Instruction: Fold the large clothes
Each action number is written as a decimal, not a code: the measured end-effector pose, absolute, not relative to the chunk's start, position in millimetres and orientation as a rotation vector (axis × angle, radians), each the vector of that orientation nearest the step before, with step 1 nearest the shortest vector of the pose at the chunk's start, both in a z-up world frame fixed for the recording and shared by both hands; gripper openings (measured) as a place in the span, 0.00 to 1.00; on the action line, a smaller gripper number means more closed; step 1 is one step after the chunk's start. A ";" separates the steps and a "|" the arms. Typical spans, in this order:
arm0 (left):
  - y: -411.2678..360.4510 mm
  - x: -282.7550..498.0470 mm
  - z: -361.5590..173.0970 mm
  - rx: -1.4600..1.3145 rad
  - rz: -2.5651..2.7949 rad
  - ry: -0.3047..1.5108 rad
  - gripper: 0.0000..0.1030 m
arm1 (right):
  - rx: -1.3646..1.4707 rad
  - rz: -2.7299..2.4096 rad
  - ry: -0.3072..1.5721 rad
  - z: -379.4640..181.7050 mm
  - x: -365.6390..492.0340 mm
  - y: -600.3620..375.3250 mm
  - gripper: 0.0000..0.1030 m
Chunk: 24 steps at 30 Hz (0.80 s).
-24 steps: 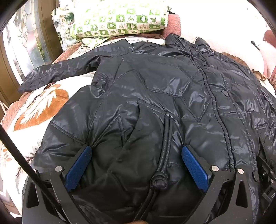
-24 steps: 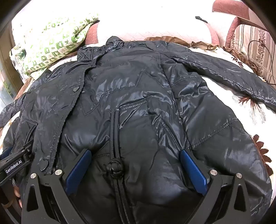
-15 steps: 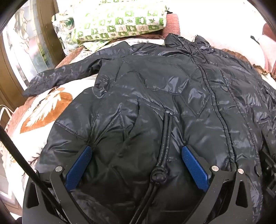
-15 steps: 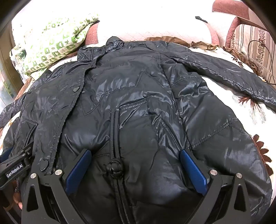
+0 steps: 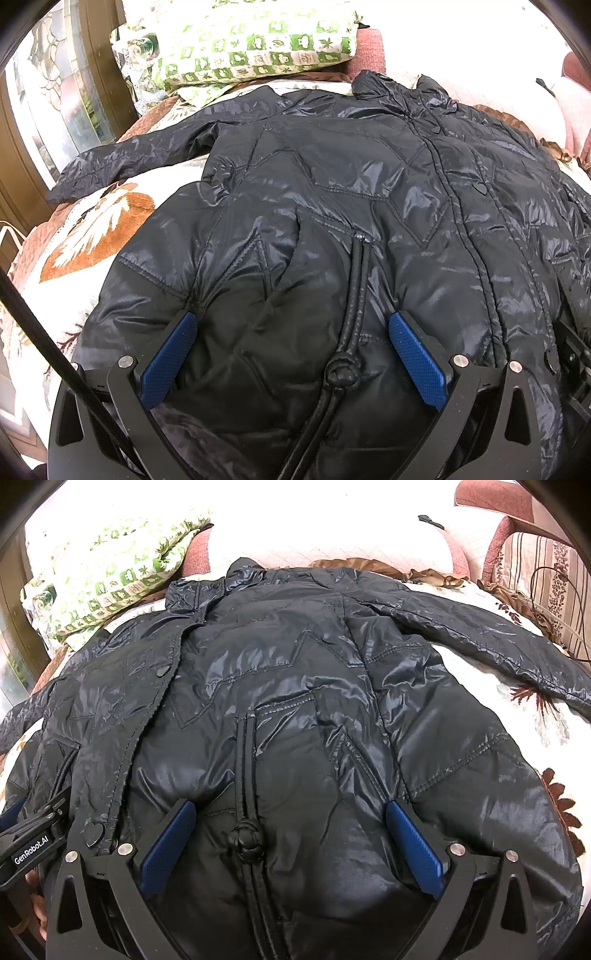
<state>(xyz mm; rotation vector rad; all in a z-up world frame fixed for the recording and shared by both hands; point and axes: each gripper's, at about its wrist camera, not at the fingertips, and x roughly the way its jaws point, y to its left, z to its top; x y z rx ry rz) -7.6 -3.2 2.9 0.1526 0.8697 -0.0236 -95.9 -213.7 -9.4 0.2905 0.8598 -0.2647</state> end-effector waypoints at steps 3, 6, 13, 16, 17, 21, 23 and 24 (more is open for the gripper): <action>-4.9 -9.3 3.5 0.175 -0.015 0.871 1.00 | 0.290 -0.265 0.860 -9.4 -95.8 -213.5 1.00; -7.5 -11.0 3.2 0.183 -0.009 0.874 1.00 | 0.288 -0.266 0.861 -9.4 -95.9 -213.7 1.00; -8.4 -11.5 2.7 0.198 -0.007 0.886 1.00 | 0.288 -0.266 0.861 -9.5 -95.7 -213.3 1.00; -6.0 -16.8 3.7 0.196 -0.032 0.876 1.00 | 0.289 -0.266 0.861 -9.3 -95.9 -213.3 1.00; -6.8 -18.5 4.2 0.209 -0.037 0.875 1.00 | 0.289 -0.265 0.861 -9.0 -96.1 -213.1 1.00; -2.0 -16.9 4.0 0.185 -0.070 0.883 1.00 | 0.283 -0.253 0.870 -7.7 -97.3 -212.6 1.00; 3.0 -16.4 3.8 0.144 -0.078 0.875 1.00 | 0.284 -0.231 0.883 -7.3 -96.9 -214.9 1.00; 3.0 -16.2 3.9 0.139 -0.077 0.874 1.00 | 0.289 -0.220 0.886 -8.5 -97.8 -216.2 1.00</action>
